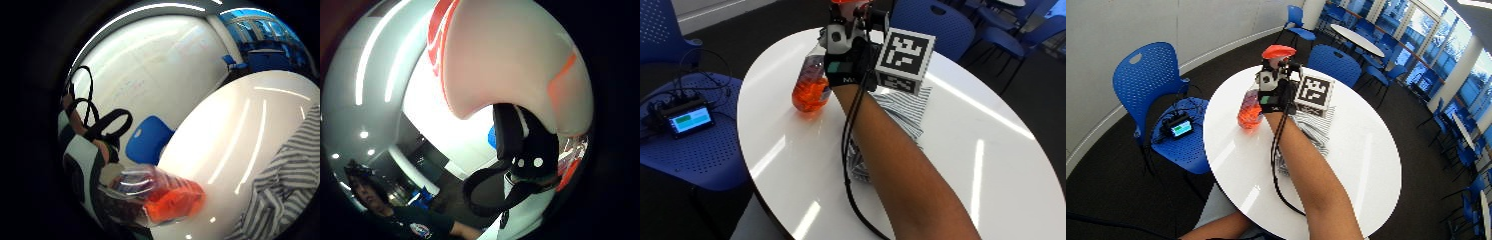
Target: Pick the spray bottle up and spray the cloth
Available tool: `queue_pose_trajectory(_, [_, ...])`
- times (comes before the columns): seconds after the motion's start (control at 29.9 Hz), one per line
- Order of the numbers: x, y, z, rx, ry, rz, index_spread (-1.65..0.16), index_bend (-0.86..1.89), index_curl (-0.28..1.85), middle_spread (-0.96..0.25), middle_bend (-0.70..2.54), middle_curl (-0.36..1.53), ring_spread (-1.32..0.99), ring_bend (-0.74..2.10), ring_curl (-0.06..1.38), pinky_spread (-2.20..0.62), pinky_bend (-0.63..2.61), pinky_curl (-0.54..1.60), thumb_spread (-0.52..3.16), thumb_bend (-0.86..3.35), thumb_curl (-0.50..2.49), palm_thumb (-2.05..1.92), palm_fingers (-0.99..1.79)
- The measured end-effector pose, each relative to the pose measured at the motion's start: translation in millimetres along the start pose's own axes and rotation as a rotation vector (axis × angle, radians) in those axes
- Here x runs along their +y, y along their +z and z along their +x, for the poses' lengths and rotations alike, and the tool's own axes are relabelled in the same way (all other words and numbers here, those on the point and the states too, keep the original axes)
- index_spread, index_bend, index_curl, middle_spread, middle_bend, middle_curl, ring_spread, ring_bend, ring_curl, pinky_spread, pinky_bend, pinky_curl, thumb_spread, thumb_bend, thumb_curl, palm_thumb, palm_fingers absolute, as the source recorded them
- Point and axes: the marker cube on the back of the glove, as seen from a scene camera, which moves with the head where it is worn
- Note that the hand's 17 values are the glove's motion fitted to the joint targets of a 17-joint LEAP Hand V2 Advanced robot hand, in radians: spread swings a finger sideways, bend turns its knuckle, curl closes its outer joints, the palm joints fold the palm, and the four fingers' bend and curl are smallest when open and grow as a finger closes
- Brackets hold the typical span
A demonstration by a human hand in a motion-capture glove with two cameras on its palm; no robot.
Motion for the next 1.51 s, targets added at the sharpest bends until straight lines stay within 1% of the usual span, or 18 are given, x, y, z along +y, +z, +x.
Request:
queue_pose_trajectory(0.23, [-10, -3, 7, 0.076, -0.047, 0.016, -0.25, 0.13, 0.36, -0.11, 0.71, 0.51, -0.16, 0.85, 0.44, -0.20, 0.46, 0.38, 1.38, -0.01, 0.32, 0.63, 1.30])
queue_pose_trajectory(0.57, [-8, -1, 10, 0.107, -0.045, 0.007, -0.25, 0.12, 0.35, -0.12, 0.71, 0.50, -0.16, 0.85, 0.44, -0.19, 0.46, 0.38, 1.39, -0.01, 0.31, 0.62, 1.30])
queue_pose_trajectory(0.97, [13, 8, 4, 0.118, -0.067, -0.016, -0.25, 0.12, 0.35, -0.12, 0.70, 0.50, -0.17, 0.85, 0.44, -0.19, 0.47, 0.38, 1.39, -0.01, 0.31, 0.61, 1.29])
queue_pose_trajectory(1.27, [10, 11, -6, 0.094, -0.089, 0.006, -0.26, 0.11, 0.34, -0.13, 0.71, 0.51, -0.17, 0.86, 0.44, -0.21, 0.48, 0.38, 1.40, -0.01, 0.31, 0.58, 1.31])
queue_pose_trajectory(1.51, [8, 16, -11, 0.086, -0.089, -0.006, -0.26, 0.11, 0.34, -0.15, 0.73, 0.52, -0.18, 0.87, 0.45, -0.23, 0.49, 0.38, 1.39, -0.01, 0.32, 0.58, 1.31])
